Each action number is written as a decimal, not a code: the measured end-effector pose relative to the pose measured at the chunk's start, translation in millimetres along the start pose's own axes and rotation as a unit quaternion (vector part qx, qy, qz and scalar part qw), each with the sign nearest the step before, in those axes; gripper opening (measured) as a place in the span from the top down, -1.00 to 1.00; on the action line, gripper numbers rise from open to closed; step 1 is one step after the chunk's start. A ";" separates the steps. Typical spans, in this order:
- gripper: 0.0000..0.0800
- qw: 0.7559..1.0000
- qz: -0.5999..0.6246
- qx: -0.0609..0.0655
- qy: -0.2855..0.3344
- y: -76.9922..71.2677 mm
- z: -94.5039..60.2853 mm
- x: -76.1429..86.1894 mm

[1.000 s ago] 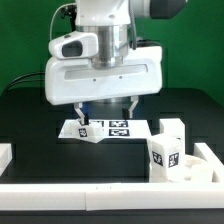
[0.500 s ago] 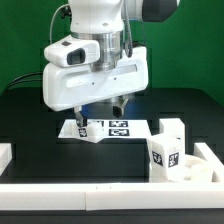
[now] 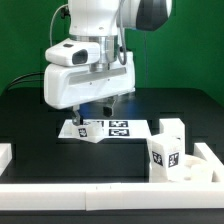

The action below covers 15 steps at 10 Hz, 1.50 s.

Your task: Assemble stool

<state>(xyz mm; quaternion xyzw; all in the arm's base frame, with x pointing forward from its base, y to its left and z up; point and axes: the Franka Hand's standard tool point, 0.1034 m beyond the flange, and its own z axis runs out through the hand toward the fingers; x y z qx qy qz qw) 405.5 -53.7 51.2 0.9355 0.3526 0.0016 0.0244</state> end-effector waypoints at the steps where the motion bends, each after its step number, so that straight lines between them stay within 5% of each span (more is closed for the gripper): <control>1: -0.62 1.000 -0.007 -0.007 -0.001 -3.0 3.3 -2.5; 5: -0.62 1.000 -0.004 -0.004 -0.003 -1.8 3.6 -1.1; 6: -0.62 1.000 0.019 0.014 -0.019 -14.7 12.3 -4.3; 8: -0.62 0.999 0.023 0.025 -0.038 -22.7 26.5 -15.8; 12: -0.62 0.999 0.028 0.001 -0.036 -10.1 37.1 -36.0; 14: -0.55 0.999 0.040 0.002 -0.037 -10.5 37.2 -35.6; 15: -0.12 0.998 0.051 0.002 -0.037 -10.4 37.3 -35.8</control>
Offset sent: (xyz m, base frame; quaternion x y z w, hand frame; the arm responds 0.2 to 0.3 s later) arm 0.0000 0.0000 0.0000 0.0000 0.0000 0.0000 1.0000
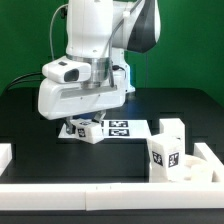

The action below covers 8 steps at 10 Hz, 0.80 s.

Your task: Assemble stool

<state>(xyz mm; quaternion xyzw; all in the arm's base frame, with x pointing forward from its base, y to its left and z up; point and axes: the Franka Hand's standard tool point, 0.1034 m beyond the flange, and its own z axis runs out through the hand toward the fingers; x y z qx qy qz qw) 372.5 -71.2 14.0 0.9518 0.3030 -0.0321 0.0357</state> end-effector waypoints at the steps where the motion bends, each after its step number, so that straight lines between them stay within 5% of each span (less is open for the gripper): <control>1: -0.12 1.000 0.003 0.000 0.000 0.1 0.0 0.0; 2: 0.17 1.000 0.022 0.000 0.000 0.2 0.0 0.0; 5: 0.17 0.970 0.243 0.007 0.001 4.2 0.0 -1.6; 7: 0.17 0.922 0.386 0.029 -0.006 4.1 -1.2 0.3; 8: 0.17 0.890 0.452 0.050 -0.011 8.4 -5.0 5.9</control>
Offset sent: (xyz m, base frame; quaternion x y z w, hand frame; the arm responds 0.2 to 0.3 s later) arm 0.0068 -0.0148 0.0061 -0.0033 0.0027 0.4115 0.9114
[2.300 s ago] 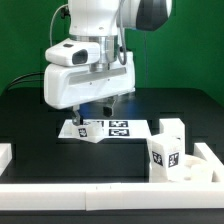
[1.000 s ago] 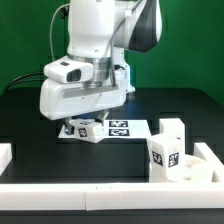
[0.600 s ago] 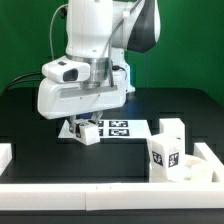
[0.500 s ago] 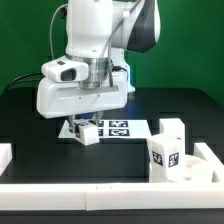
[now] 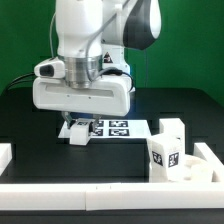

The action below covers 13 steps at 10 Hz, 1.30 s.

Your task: Assemble stool

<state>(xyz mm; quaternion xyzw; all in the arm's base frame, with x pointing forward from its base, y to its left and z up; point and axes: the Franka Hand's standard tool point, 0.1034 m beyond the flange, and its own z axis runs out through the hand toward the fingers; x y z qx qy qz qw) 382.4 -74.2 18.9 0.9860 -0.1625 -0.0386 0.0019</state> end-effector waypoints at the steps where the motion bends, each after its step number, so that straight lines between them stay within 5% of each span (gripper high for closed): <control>1: 0.17 1.000 0.019 0.002 0.002 -0.6 -1.0 2.9; 3: 0.17 1.000 0.012 0.009 -0.020 -0.9 0.2 0.5; 5: -0.03 0.996 0.020 0.034 -0.075 1.1 -5.1 6.3; 6: -0.46 0.991 0.020 0.046 -0.123 -0.3 -10.7 13.5; 7: -0.59 0.988 0.018 0.050 -0.143 -0.9 -14.1 23.8; 10: -0.61 0.969 0.021 0.059 -0.241 -1.9 -13.0 35.0; 13: -0.62 0.944 0.028 0.063 -0.323 -1.9 -11.0 26.1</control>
Offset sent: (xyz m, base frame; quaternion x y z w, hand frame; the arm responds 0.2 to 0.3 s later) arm 0.0132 -0.0159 0.0073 0.0371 -0.0702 -0.0324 0.9963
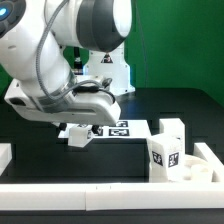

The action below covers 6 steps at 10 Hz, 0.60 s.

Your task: Assemble stool

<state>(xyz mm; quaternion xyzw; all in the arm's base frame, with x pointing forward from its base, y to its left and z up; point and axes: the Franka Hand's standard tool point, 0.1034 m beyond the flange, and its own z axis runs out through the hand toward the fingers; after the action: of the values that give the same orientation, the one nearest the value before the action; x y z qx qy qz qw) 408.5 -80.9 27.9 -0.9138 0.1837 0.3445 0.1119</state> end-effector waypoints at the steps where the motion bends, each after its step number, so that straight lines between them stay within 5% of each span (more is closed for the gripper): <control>1: -0.62 1.000 0.004 0.003 -0.027 2.3 1.8 1.0; 3: -0.62 0.992 0.028 0.013 -0.123 12.6 15.0 1.0; 6: -0.62 0.988 0.047 0.013 -0.144 7.9 31.5 0.8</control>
Offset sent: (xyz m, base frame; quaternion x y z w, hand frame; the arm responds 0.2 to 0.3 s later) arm -0.0073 0.0072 -0.0167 0.0474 -0.1029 0.0392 0.9928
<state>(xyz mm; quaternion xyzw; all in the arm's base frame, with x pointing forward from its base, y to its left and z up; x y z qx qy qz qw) 387.2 -77.9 3.5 -0.8435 0.2131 0.4749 0.1324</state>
